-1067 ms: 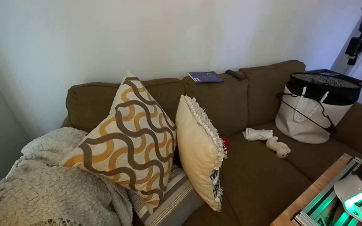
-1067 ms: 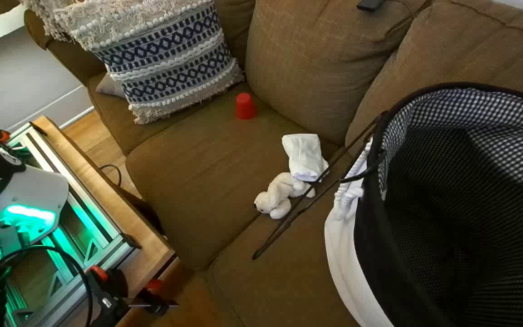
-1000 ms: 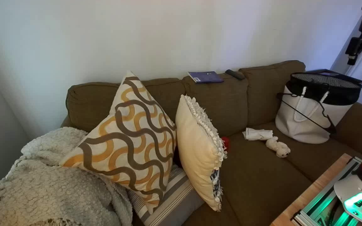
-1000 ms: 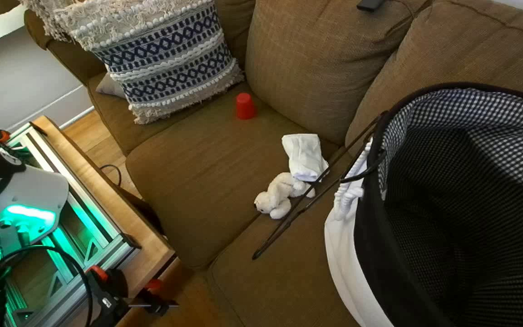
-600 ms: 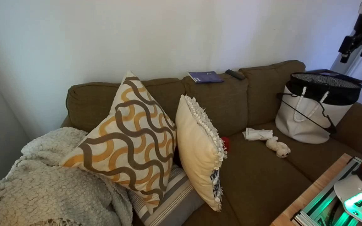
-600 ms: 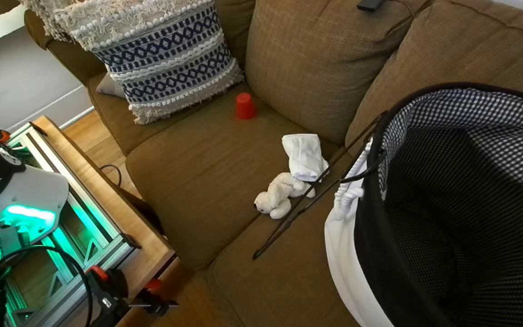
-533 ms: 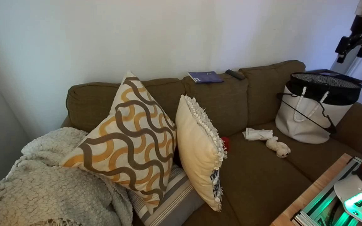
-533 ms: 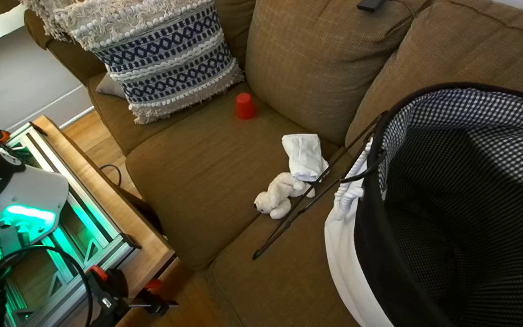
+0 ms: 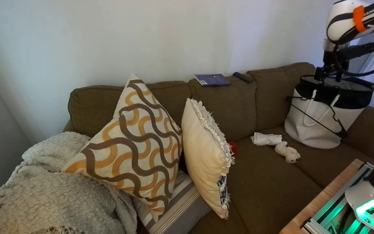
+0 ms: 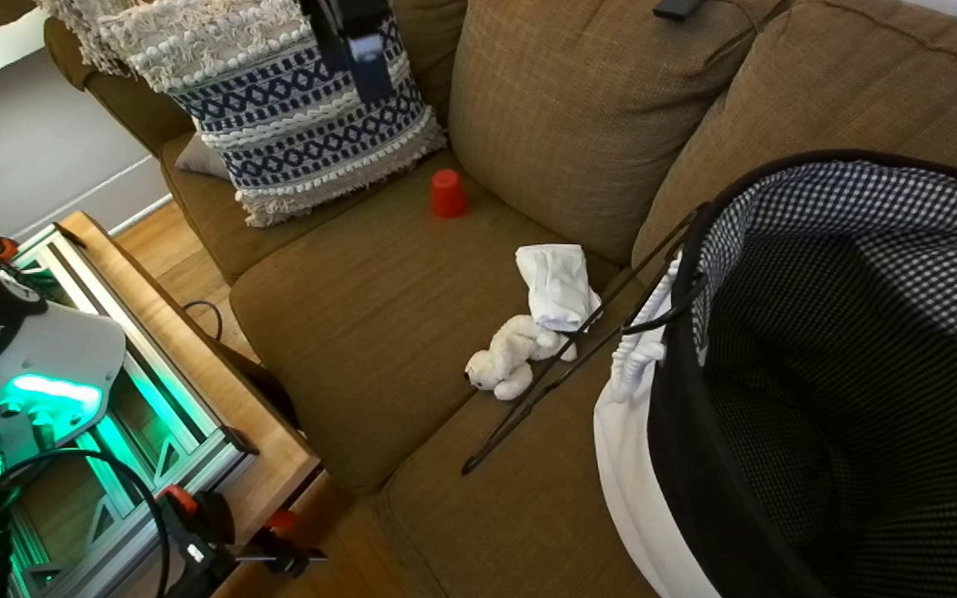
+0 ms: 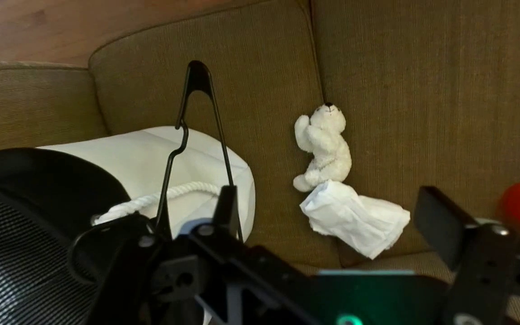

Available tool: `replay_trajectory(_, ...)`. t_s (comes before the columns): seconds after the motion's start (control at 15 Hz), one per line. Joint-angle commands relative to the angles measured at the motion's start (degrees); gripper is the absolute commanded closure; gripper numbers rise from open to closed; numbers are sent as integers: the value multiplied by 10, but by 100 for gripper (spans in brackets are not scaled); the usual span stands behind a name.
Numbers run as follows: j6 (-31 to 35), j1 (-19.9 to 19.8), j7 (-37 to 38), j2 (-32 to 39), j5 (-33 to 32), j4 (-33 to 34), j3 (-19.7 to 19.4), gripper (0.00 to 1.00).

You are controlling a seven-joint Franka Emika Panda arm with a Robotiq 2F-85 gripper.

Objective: Pick up the white toy and put it on the top middle brown cushion on the couch

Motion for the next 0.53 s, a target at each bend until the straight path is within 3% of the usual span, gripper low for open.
replay_trajectory(0.0,-1,9,1,24,-1,9,-7,0)
replay_trajectory(0.47,-2,10,1,7,-1,12,-7,0)
